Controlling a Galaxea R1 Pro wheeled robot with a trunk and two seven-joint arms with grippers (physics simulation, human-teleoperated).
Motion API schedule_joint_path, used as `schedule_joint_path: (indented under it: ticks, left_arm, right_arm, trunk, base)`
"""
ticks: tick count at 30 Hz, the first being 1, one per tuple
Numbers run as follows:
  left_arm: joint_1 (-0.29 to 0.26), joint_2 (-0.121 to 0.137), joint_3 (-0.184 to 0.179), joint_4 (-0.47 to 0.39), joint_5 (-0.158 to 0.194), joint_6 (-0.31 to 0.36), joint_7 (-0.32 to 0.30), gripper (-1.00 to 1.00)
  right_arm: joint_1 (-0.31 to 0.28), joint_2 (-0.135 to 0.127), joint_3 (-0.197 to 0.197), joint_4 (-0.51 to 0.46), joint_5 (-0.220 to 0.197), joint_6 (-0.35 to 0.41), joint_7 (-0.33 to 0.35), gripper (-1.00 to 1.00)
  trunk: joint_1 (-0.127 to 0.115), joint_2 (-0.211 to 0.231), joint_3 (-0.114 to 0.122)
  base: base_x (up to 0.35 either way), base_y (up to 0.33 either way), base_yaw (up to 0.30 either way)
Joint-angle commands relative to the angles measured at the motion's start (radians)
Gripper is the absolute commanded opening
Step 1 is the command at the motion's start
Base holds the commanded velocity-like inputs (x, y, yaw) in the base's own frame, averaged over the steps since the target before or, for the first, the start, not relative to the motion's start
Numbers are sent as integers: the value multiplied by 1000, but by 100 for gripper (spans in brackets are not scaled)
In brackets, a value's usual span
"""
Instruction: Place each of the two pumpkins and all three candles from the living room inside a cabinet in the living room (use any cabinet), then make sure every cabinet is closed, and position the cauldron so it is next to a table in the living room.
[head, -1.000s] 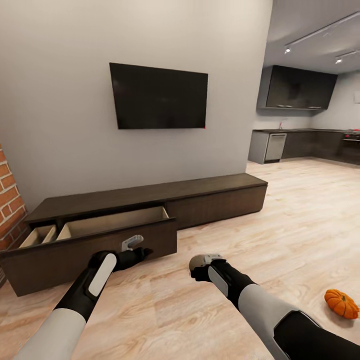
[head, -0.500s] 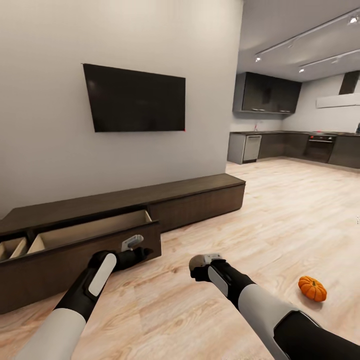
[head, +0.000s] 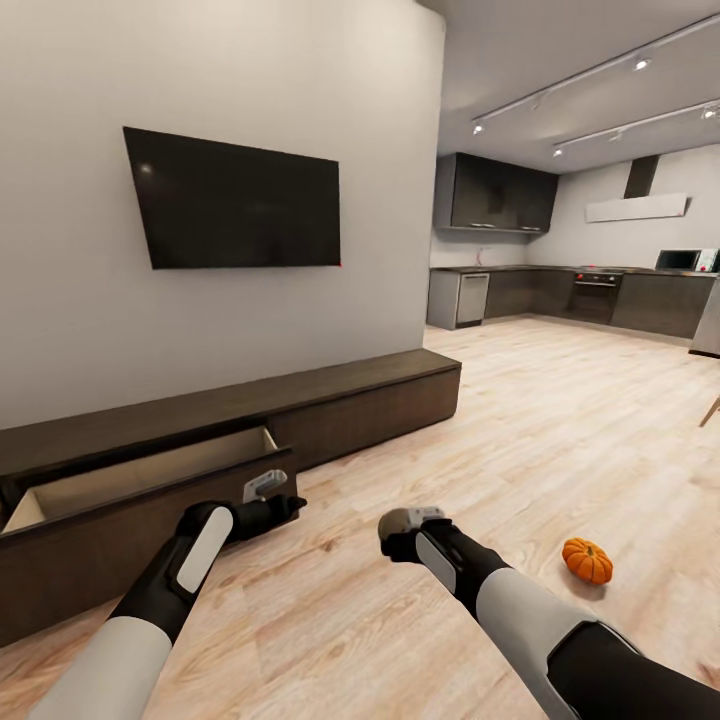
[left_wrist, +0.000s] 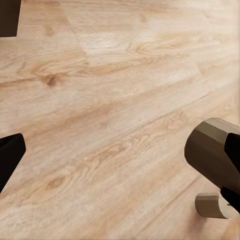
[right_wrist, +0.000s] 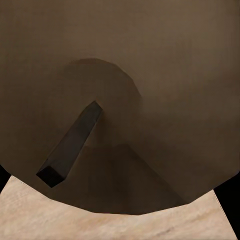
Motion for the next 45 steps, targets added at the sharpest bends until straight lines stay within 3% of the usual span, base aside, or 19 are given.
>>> schedule_joint_path:
  ticks: [1,7,40,45]
  left_arm:
    - [-1,1,-3,-1,10,2,9,100]
    - [-1,1,-3,-1,10,2,9,100]
    - [-1,2,-3,3,10,2,10,100]
    - [-1,4,-2,3,10,2,10,100]
  right_arm:
    - [-1,-1,8,-2,-11,-7,-9,-100]
    - [-1,-1,11,-2,-9,-67,-9,-100]
    - [-1,-2,7,-6,-10,-68,-4,-100]
    - [-1,-5,2,-89,-13,-60,-11,-100]
  trunk:
    - [0,0,-1]
    - [0,0,-1]
    - [0,0,-1]
    - [0,0,-1]
  base:
    - [0,0,-15]
    - [0,0,-4]
    - [0,0,0]
    - [0,0,0]
